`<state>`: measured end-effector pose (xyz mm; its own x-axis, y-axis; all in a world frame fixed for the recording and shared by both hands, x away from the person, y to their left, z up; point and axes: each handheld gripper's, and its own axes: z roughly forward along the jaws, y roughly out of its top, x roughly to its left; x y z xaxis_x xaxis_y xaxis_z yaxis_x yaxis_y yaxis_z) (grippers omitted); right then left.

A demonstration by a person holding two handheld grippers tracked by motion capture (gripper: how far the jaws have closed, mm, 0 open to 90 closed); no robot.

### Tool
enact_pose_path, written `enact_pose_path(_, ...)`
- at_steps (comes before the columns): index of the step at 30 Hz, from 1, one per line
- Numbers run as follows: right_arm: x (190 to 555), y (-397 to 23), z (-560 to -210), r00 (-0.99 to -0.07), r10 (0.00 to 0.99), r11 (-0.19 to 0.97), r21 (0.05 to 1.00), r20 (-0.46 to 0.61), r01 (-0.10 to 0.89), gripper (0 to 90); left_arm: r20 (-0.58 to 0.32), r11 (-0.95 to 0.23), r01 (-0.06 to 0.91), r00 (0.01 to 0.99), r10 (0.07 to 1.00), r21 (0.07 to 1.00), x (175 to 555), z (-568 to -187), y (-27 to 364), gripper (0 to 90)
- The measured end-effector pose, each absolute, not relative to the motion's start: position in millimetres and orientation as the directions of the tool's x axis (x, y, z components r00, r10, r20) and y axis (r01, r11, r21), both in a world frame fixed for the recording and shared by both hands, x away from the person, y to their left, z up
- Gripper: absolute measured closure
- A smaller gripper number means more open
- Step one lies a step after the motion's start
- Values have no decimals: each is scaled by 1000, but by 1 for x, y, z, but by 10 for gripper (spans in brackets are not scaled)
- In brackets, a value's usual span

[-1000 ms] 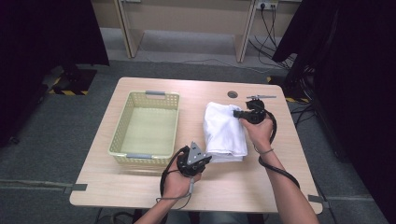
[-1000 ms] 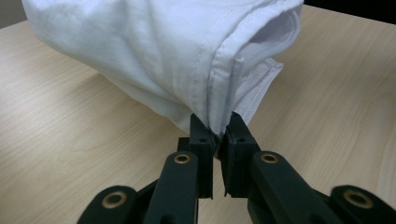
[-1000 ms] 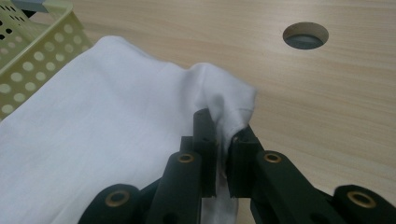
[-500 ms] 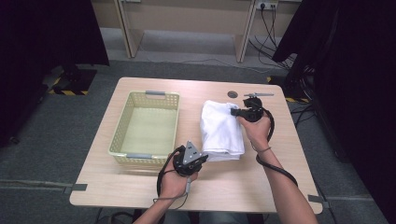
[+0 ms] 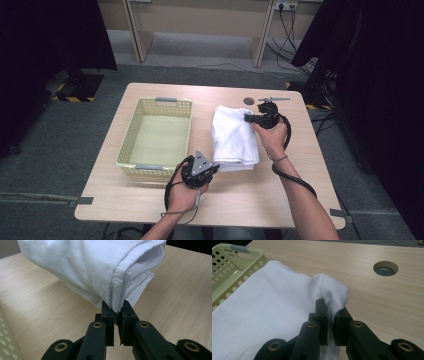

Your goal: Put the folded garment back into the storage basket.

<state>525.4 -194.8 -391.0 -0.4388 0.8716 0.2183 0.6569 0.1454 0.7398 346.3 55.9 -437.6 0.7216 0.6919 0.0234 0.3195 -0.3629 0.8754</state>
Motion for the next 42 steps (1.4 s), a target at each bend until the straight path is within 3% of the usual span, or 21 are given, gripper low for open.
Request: enact_pose_path(42, 529, -172, -382, -460, 859, 154, 742, 226, 653, 845, 21, -335, 327, 688, 726, 884, 345, -429, 82, 836)
